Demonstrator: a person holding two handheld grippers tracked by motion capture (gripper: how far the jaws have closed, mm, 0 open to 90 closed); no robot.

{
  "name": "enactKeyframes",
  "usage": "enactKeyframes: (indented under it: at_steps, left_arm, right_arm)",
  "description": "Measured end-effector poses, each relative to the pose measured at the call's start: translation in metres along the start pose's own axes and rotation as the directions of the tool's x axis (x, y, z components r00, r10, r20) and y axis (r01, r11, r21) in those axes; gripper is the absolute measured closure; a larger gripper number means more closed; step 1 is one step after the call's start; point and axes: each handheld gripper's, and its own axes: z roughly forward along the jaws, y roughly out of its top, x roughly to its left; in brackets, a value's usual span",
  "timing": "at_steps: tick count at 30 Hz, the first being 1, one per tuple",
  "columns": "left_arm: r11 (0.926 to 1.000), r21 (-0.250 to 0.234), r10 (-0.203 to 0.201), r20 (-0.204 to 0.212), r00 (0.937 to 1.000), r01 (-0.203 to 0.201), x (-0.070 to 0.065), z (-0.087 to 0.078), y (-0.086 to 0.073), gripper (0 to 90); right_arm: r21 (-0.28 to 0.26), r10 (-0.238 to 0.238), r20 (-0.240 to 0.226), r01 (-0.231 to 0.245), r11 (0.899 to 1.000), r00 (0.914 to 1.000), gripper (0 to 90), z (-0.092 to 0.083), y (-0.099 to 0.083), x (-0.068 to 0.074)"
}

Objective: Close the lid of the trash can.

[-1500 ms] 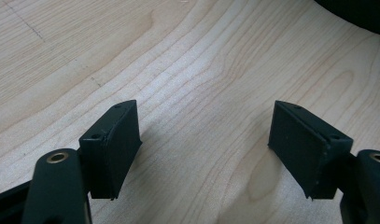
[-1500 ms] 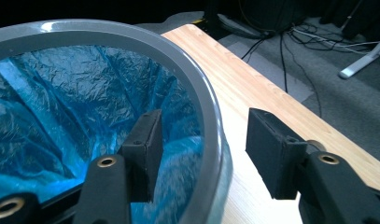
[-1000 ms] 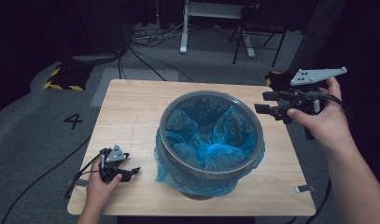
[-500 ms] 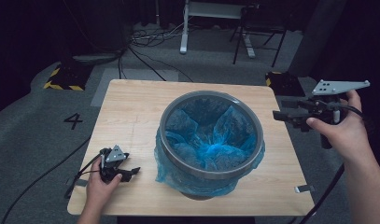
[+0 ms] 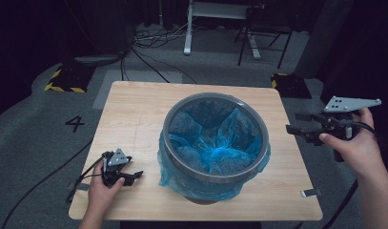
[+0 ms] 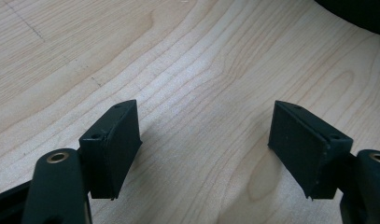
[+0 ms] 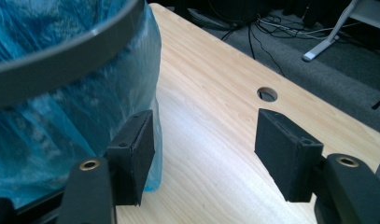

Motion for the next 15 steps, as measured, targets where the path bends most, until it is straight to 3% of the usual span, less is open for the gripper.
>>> enactKeyframes:
  at_steps: [15]
  left_arm:
    - [1.0000, 0.000, -0.001, 0.001, 1.0000, 0.001, 0.000, 0.000, 0.000, 24.9]
  right_arm:
    - [0.021, 0.026, 0.017, -0.026, 0.999, 0.9995, 35.6, 0.015, -0.050, -0.010]
